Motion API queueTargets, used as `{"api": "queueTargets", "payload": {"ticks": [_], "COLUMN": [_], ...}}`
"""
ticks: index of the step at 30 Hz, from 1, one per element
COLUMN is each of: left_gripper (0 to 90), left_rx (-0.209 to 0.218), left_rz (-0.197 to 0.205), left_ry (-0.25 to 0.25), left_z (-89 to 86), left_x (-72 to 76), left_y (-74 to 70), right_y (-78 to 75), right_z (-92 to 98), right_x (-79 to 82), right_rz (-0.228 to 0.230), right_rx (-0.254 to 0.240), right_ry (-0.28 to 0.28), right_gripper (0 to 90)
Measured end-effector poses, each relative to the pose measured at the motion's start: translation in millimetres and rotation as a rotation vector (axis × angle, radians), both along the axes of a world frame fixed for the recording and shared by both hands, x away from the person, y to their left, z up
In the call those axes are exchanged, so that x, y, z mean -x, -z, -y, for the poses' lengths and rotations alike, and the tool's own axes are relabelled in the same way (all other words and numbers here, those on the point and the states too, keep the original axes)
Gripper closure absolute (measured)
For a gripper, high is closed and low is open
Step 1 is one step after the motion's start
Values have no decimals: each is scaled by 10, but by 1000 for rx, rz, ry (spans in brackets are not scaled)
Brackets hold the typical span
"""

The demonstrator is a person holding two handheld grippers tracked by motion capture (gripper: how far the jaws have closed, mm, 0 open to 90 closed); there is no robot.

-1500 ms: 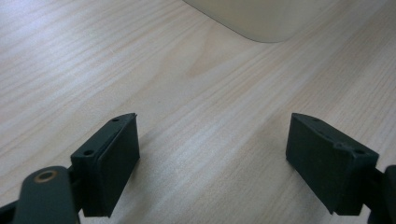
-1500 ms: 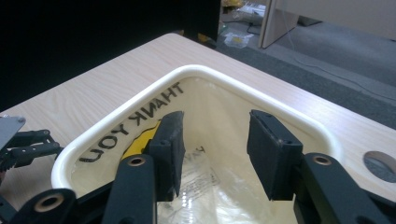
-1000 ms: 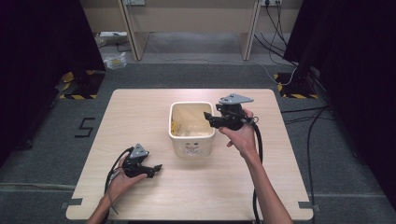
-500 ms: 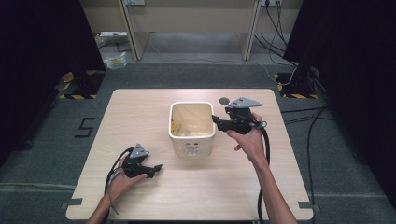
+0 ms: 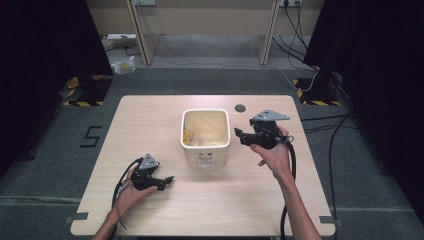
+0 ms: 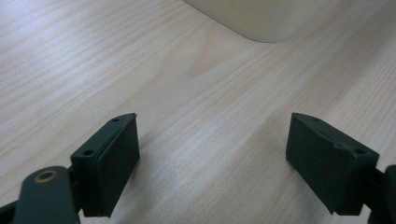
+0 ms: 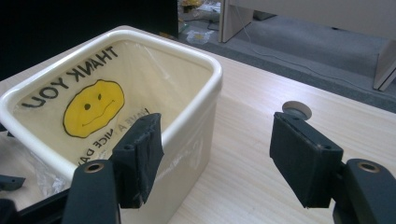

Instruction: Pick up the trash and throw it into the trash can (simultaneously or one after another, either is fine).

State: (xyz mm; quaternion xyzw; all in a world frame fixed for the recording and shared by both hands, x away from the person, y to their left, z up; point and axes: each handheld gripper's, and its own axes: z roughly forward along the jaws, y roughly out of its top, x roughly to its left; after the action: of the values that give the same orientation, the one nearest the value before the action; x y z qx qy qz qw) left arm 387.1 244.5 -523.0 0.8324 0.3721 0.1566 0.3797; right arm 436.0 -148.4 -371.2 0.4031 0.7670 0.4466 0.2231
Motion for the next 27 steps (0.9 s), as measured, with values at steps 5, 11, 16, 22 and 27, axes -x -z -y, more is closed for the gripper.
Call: {"api": "queueTargets", "payload": {"ticks": [5, 11, 16, 22, 27], "left_gripper": [163, 163, 163, 162, 162], "left_rx": [0, 0, 0, 0, 0], "left_rz": [0, 1, 1, 3, 3], "left_ry": [0, 0, 0, -2, -2], "left_z": [0, 0, 0, 3, 3], "left_x": [0, 0, 0, 1, 1], "left_y": [0, 1, 1, 2, 2], "right_y": [49, 102, 152, 203, 280], "right_z": [57, 127, 194, 248, 259], "right_x": [32, 74, 110, 148, 195], "right_rz": [-3, -6, -14, -13, -21], "right_rx": [-3, -7, -14, 13, 5], "right_ry": [5, 16, 27, 45, 34], "right_gripper": [338, 329, 322, 310, 309]}}
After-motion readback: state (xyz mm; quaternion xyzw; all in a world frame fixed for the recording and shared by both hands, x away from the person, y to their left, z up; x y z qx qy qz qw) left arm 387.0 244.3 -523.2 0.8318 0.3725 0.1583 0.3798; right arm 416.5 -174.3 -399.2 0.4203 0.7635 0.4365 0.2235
